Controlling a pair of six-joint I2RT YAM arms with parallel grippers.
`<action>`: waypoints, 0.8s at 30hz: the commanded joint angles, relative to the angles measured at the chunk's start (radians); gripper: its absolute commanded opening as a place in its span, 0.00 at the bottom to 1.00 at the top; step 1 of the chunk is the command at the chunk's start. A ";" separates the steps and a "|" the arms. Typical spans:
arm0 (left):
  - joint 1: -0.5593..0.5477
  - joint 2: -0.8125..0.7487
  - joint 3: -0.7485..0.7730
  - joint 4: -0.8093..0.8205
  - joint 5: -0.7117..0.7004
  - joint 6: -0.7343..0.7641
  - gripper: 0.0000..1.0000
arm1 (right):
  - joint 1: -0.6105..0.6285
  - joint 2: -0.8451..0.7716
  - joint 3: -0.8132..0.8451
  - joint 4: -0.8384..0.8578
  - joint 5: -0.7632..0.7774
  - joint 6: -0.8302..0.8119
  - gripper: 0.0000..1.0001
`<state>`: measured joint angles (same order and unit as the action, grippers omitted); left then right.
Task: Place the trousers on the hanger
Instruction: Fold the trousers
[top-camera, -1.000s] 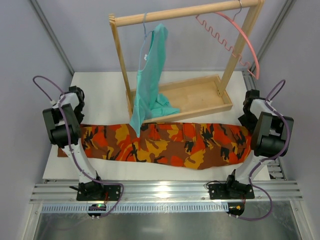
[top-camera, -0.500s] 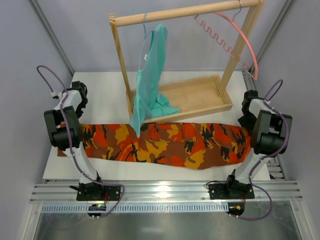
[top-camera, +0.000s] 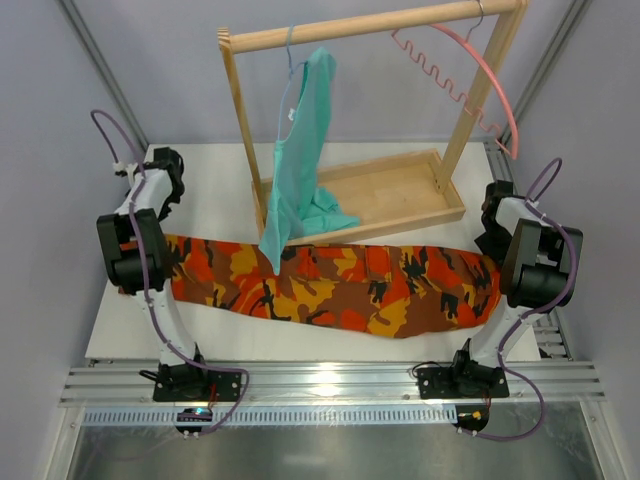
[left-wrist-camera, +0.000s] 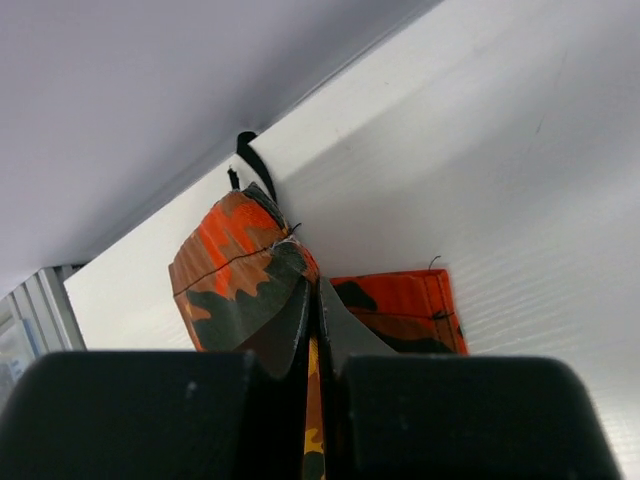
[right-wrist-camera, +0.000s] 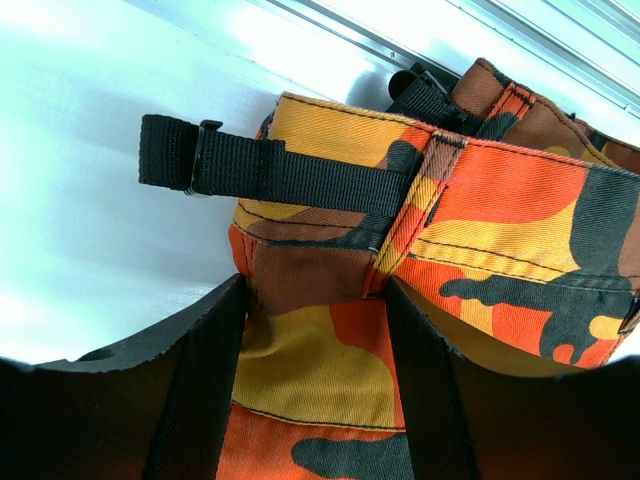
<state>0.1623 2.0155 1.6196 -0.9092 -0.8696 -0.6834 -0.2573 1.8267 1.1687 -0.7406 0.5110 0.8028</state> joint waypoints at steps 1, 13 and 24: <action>0.000 0.066 0.034 0.085 0.001 0.079 0.01 | 0.004 0.014 0.016 0.038 0.015 -0.002 0.61; -0.003 0.146 0.105 0.011 0.189 0.157 0.21 | 0.007 -0.018 0.036 0.030 -0.017 -0.028 0.61; 0.058 -0.133 -0.167 0.101 0.256 0.093 0.56 | 0.015 -0.029 0.042 0.044 -0.081 -0.048 0.61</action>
<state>0.1787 2.0056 1.5093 -0.8539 -0.6540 -0.5556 -0.2569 1.8259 1.1748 -0.7338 0.4767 0.7605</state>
